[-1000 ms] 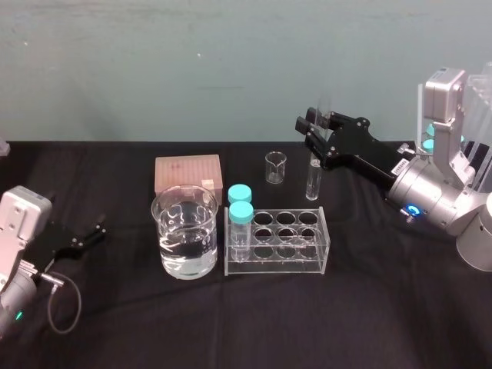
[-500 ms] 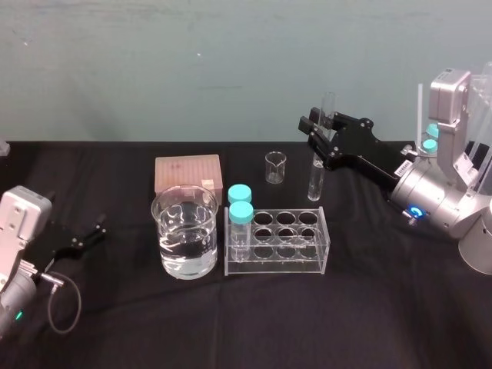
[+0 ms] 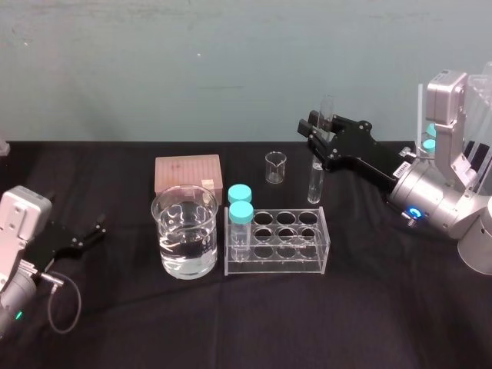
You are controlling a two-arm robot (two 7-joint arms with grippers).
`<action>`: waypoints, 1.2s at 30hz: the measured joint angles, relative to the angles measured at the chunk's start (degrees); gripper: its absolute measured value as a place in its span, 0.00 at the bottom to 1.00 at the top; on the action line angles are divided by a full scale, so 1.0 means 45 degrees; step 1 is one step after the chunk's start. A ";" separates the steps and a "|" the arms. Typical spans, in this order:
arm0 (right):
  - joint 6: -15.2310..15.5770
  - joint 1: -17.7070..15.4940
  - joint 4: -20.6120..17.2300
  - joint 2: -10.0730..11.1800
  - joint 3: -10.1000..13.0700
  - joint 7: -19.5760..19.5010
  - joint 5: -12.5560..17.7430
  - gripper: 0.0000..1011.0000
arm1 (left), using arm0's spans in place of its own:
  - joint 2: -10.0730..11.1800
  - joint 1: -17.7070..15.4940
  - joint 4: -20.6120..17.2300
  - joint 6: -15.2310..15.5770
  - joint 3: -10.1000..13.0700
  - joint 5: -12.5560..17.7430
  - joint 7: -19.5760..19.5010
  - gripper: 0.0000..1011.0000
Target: Hold the test tube with one hand and immerse one end into the beaker, then return it to the test tube rack.
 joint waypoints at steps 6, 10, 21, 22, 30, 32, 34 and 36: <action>0.0000 0.0060 0.0093 -0.0029 -0.0046 0.0065 0.0000 0.24 | 0.0000 -0.0001 0.0000 0.0000 0.0000 0.0000 0.0000 0.99; -0.0004 0.0088 0.0145 -0.0046 -0.0076 0.0093 0.0002 0.24 | 0.0000 -0.0001 0.0000 0.0000 0.0000 0.0000 0.0000 0.99; -0.0012 0.0118 0.0180 -0.0072 -0.0112 0.0139 0.0027 0.24 | 0.0000 -0.0001 0.0000 0.0000 0.0000 0.0000 0.0000 0.99; -0.0015 0.0120 0.0182 -0.0072 -0.0113 0.0141 0.0031 0.24 | 0.0000 -0.0001 0.0000 -0.0001 0.0000 0.0000 0.0000 0.99; -0.0045 0.0128 0.0195 -0.0078 -0.0126 0.0156 0.0046 0.24 | 0.0000 -0.0001 0.0000 0.0000 0.0000 0.0000 0.0000 0.99; -0.0045 0.0128 0.0196 -0.0078 -0.0127 0.0157 0.0048 0.24 | 0.0000 -0.0001 0.0000 0.0000 0.0000 0.0000 0.0000 0.99; -0.0045 0.0128 0.0196 -0.0076 -0.0131 0.0158 0.0051 0.24 | 0.0000 0.0000 0.0000 0.0000 0.0000 0.0000 0.0000 0.99; -0.0045 0.0129 0.0196 -0.0075 -0.0132 0.0158 0.0051 0.24 | 0.0000 0.0000 0.0000 0.0000 0.0000 0.0000 0.0000 0.99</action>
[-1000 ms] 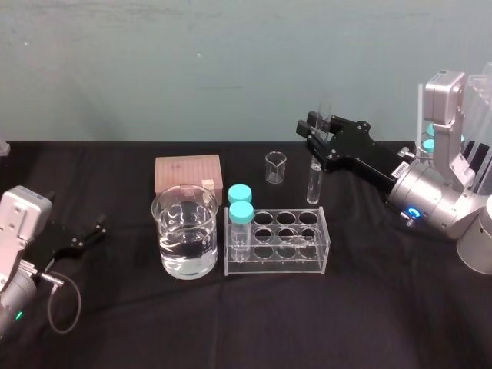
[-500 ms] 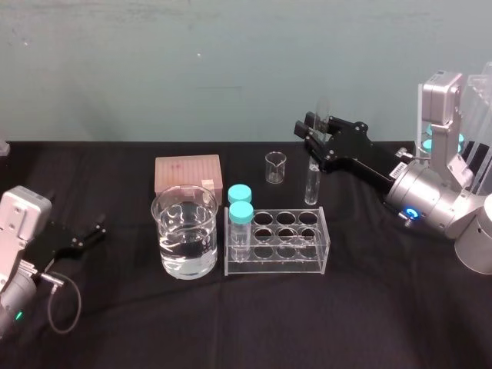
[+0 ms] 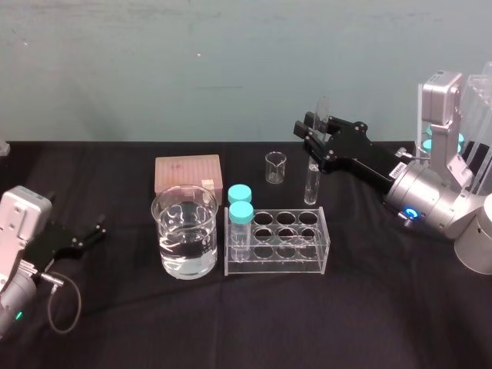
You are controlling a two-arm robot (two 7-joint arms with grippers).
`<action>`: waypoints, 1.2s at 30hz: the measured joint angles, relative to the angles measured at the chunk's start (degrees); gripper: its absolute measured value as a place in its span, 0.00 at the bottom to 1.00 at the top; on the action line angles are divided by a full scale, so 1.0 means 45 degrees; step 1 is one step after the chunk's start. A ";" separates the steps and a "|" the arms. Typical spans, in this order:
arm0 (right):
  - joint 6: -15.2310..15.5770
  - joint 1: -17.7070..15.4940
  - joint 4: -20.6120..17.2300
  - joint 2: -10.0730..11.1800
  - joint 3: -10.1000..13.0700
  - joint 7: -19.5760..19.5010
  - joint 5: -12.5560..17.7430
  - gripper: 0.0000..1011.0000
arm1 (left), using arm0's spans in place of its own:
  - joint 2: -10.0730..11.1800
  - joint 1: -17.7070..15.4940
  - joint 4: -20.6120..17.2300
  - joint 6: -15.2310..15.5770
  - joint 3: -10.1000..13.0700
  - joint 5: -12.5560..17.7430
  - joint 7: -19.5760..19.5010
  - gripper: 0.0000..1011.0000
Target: Hold the test tube with one hand and immerse one end into the beaker, then return it to the test tube rack.
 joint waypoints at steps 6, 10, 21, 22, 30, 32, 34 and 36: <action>-0.0016 -0.0006 -0.0011 0.0008 0.0000 0.0004 0.0016 0.24 | 0.0000 0.0000 0.0000 0.0000 0.0000 0.0000 0.0000 0.99; -0.0020 -0.0018 -0.0034 0.0018 0.0001 0.0013 0.0030 0.24 | 0.0000 -0.0001 0.0000 0.0000 0.0000 0.0000 0.0000 0.99; 0.0007 -0.0062 -0.0134 0.0051 0.0007 0.0006 0.0036 0.24 | 0.0000 0.0000 0.0000 0.0000 0.0000 0.0000 0.0000 0.99; 0.0009 -0.0064 -0.0138 0.0053 0.0007 0.0006 0.0036 0.24 | 0.0000 0.0000 -0.0001 0.0000 0.0000 0.0000 0.0000 0.99; 0.0028 -0.0103 -0.0179 0.0056 -0.0001 -0.0005 0.0036 0.24 | 0.0000 -0.0001 0.0000 0.0000 0.0000 0.0000 0.0000 0.99; 0.0029 -0.0108 -0.0182 0.0057 -0.0004 -0.0010 0.0036 0.24 | 0.0000 0.0000 0.0000 0.0000 0.0000 0.0000 0.0000 0.99; 0.0030 -0.0110 -0.0186 0.0058 -0.0007 -0.0014 0.0036 0.24 | 0.0000 0.0000 0.0000 0.0000 0.0000 0.0000 0.0000 0.99; 0.0035 -0.0127 -0.0211 0.0060 -0.0011 -0.0032 0.0035 0.24 | 0.0000 0.0000 0.0000 0.0000 0.0000 0.0000 0.0000 0.99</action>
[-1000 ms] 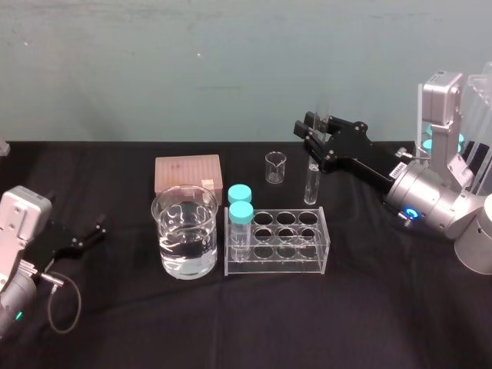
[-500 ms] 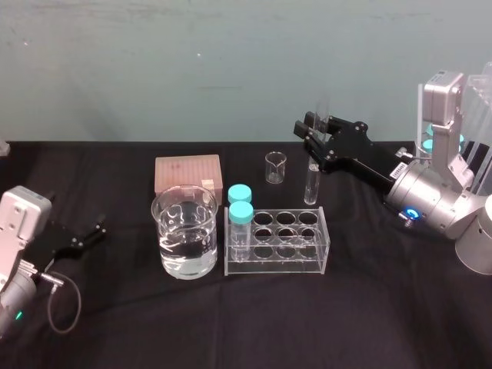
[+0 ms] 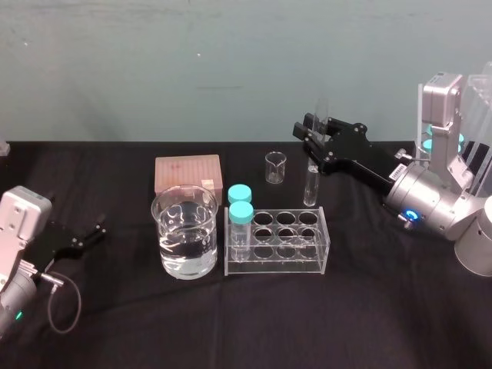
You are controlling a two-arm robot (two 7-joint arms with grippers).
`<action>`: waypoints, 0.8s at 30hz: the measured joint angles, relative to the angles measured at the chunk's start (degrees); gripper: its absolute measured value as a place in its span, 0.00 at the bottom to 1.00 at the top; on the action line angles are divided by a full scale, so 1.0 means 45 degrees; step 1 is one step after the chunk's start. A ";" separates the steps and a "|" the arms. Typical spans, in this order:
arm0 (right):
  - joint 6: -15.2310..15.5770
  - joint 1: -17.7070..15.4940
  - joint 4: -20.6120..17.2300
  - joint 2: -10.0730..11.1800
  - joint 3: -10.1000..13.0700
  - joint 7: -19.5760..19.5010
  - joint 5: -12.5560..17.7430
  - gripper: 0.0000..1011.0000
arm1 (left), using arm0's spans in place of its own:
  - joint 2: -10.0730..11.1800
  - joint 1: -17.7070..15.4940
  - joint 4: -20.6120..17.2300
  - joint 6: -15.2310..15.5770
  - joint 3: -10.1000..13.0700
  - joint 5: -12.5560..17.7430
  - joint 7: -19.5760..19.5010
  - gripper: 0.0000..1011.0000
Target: Hold the test tube with one hand and immerse one end into the beaker, then return it to the test tube rack.
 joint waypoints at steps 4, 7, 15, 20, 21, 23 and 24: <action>0.0007 -0.0018 -0.0029 0.0001 -0.0004 -0.0014 -0.0001 0.24 | 0.0000 0.0000 0.0000 0.0001 0.0000 0.0000 0.0000 0.99; 0.0011 -0.0032 -0.0042 0.0012 -0.0004 -0.0028 -0.0004 0.24 | 0.0000 0.0000 0.0000 0.0000 0.0000 0.0001 0.0000 0.99; 0.0013 -0.0035 -0.0056 -0.0010 -0.0003 -0.0040 -0.0009 0.24 | 0.0000 0.0000 0.0000 0.0001 0.0000 0.0000 0.0000 0.99; 0.0012 -0.0028 -0.0072 -0.0019 -0.0003 -0.0042 -0.0007 0.24 | 0.0000 0.0000 0.0000 0.0000 0.0000 0.0000 0.0000 0.99; 0.0013 -0.0028 -0.0074 -0.0020 -0.0004 -0.0042 -0.0007 0.24 | 0.0000 0.0000 0.0000 0.0000 0.0001 0.0000 0.0000 0.99; 0.0014 -0.0014 -0.0073 -0.0028 -0.0015 -0.0039 -0.0007 0.24 | 0.0000 0.0000 0.0000 0.0000 0.0000 0.0001 0.0000 0.99; 0.0015 -0.0002 -0.0068 -0.0034 -0.0025 -0.0037 -0.0007 0.24 | 0.0000 0.0000 0.0000 0.0000 0.0000 0.0001 0.0000 0.99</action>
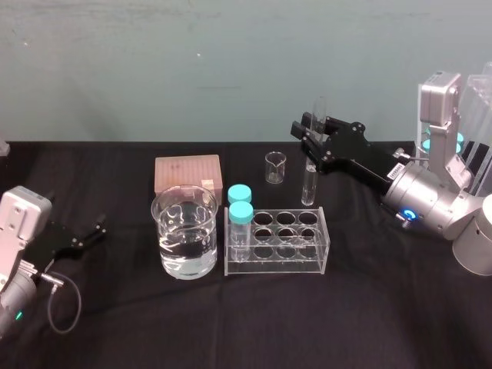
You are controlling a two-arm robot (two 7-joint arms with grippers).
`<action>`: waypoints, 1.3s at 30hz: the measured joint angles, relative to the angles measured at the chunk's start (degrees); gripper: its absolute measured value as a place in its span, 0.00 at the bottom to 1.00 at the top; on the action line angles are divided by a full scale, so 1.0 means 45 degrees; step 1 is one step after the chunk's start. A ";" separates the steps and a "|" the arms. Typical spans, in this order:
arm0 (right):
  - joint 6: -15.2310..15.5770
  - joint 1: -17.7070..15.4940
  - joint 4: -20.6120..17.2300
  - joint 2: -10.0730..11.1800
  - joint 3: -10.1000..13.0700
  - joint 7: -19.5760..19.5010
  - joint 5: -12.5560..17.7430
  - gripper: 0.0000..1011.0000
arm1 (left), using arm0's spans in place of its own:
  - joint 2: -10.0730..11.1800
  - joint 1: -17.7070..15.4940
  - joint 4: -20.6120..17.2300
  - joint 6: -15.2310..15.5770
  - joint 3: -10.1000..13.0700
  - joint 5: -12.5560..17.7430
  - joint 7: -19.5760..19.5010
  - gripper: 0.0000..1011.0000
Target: Hold the test tube with one hand and immerse one end into the beaker, then return it to the test tube rack.
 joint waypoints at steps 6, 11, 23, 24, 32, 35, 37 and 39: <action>0.0003 0.0390 0.0281 -0.0132 -0.0206 0.0140 -0.0115 0.24 | 0.0000 0.0000 0.0000 0.0000 0.0000 0.0000 0.0000 0.99; -0.0162 0.0914 0.0527 -0.0281 -0.0447 0.0387 -0.0353 0.24 | 0.0000 -0.0001 0.0000 0.0000 0.0000 0.0000 0.0000 0.99; -0.0900 0.2070 0.0833 -0.1039 -0.1011 0.1150 -0.0442 0.24 | 0.0000 0.0000 0.0000 0.0000 0.0000 -0.0001 0.0000 0.99; -0.0927 0.2110 0.0849 -0.1104 -0.1056 0.1212 -0.0398 0.24 | 0.0000 -0.0001 0.0000 0.0000 0.0000 0.0000 0.0000 0.99; -0.1098 0.2393 0.0949 -0.1694 -0.1563 0.1869 0.0102 0.24 | 0.0000 0.0000 0.0000 0.0000 -0.0001 0.0000 0.0000 0.99; -0.1113 0.2456 0.0973 -0.1868 -0.1774 0.2078 0.0266 0.24 | 0.0000 0.0000 0.0000 0.0000 0.0000 0.0000 0.0000 0.99; -0.1114 0.2464 0.0975 -0.1950 -0.1915 0.2232 0.0406 0.24 | 0.0000 0.0000 0.0000 0.0000 0.0000 -0.0001 0.0000 0.99; -0.1114 0.2464 0.0976 -0.1984 -0.2008 0.2319 0.0482 0.24 | 0.0000 -0.0001 0.0000 0.0000 0.0000 0.0000 0.0000 0.99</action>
